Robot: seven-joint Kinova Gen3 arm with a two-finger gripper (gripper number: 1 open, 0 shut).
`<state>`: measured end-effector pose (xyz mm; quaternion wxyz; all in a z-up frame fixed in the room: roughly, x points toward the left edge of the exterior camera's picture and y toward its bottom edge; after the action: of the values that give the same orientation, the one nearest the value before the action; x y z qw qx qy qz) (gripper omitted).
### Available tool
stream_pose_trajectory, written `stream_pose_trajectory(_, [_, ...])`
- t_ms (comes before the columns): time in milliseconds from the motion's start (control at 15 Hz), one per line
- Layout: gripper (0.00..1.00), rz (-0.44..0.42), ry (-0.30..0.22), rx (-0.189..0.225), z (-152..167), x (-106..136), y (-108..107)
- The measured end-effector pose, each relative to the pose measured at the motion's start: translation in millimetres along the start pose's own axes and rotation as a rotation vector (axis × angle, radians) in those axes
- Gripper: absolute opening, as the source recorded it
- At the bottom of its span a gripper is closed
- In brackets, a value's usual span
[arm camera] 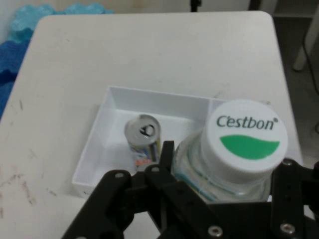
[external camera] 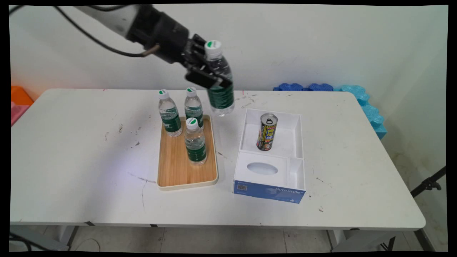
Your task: Place the picked object on the tray
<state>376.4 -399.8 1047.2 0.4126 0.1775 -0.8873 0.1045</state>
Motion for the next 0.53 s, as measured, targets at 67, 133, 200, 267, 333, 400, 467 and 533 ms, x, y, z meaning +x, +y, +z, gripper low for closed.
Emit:
stream_pose_trajectory(67, [0.00,0.000,-0.001,-0.010,-10,-5,4])
stream_pose_trajectory(133, [0.00,-0.002,-0.003,-0.019,-20,-11,8])
stream_pose_trajectory(200, [0.00,-0.005,-0.006,-0.027,-27,-18,12])
stream_pose_trajectory(267, [0.00,-0.009,-0.011,-0.035,-36,-25,16])
stream_pose_trajectory(333, [0.00,-0.013,-0.017,-0.043,-43,-34,20])
stream_pose_trajectory(400, [0.00,-0.017,-0.023,-0.051,-49,-42,24])
stream_pose_trajectory(467, [0.00,-0.021,-0.031,-0.058,-56,-51,28])
stream_pose_trajectory(533, [0.00,-0.027,-0.039,-0.064,-61,-61,32])
